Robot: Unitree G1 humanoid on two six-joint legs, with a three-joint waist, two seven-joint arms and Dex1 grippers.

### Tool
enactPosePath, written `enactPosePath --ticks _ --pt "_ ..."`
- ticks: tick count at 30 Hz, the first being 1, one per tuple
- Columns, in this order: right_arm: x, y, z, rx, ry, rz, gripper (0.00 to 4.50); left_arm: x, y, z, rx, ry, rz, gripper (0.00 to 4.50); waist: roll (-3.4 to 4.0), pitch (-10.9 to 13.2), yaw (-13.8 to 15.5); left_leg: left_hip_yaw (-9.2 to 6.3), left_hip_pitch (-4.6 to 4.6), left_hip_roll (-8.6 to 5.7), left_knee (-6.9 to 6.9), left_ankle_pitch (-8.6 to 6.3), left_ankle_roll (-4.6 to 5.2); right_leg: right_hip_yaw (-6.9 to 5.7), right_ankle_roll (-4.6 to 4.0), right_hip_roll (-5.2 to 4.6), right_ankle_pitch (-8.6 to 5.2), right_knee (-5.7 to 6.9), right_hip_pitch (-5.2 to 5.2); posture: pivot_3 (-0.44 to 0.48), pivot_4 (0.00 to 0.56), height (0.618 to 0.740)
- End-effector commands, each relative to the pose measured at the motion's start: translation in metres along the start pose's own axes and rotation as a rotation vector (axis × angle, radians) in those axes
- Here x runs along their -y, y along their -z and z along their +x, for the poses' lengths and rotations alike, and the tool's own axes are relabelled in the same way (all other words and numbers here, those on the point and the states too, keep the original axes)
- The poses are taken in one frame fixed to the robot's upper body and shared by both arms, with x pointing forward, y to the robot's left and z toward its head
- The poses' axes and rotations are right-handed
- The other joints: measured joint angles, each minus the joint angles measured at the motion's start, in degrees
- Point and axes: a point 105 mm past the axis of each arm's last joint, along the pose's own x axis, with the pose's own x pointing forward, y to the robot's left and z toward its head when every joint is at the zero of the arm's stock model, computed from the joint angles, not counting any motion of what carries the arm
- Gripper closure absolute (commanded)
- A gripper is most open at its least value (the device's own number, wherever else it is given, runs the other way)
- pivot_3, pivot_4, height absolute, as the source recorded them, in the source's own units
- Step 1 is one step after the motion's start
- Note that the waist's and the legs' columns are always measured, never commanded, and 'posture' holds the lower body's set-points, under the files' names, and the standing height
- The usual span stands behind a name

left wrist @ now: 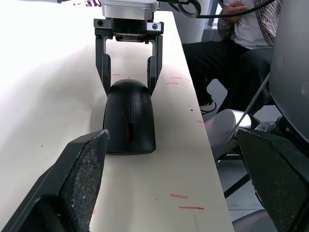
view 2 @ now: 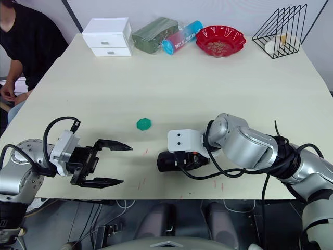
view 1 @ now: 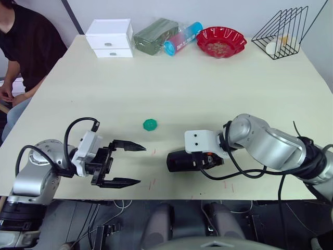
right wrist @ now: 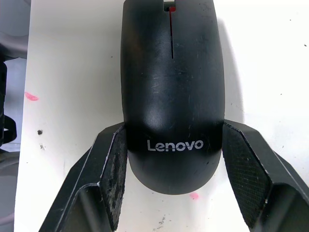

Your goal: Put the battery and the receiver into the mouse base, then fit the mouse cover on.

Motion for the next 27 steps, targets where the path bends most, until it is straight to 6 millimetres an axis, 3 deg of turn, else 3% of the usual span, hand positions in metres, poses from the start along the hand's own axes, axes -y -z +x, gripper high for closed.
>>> enactPosePath --ticks 1,27 --pt "-0.0004 0.002 -0.0005 -0.008 0.0 0.0 2.14 0.0047 -0.0043 0.0 0.011 0.041 0.024 0.0 0.0 0.0 0.0 0.0 0.0 0.0 0.0 0.0 0.0 0.0 0.0 0.0 0.0 0.0 0.0 0.0 0.15 0.74" --pt "-0.0031 0.0114 0.0045 -0.024 -0.007 0.027 2.14 0.0037 -0.0046 0.0003 0.008 0.045 0.021 0.0 0.0 0.0 0.0 0.0 0.01 0.0 0.0 0.0 0.0 0.0 0.0 0.0 0.0 0.0 0.01 0.0 0.15 0.74"
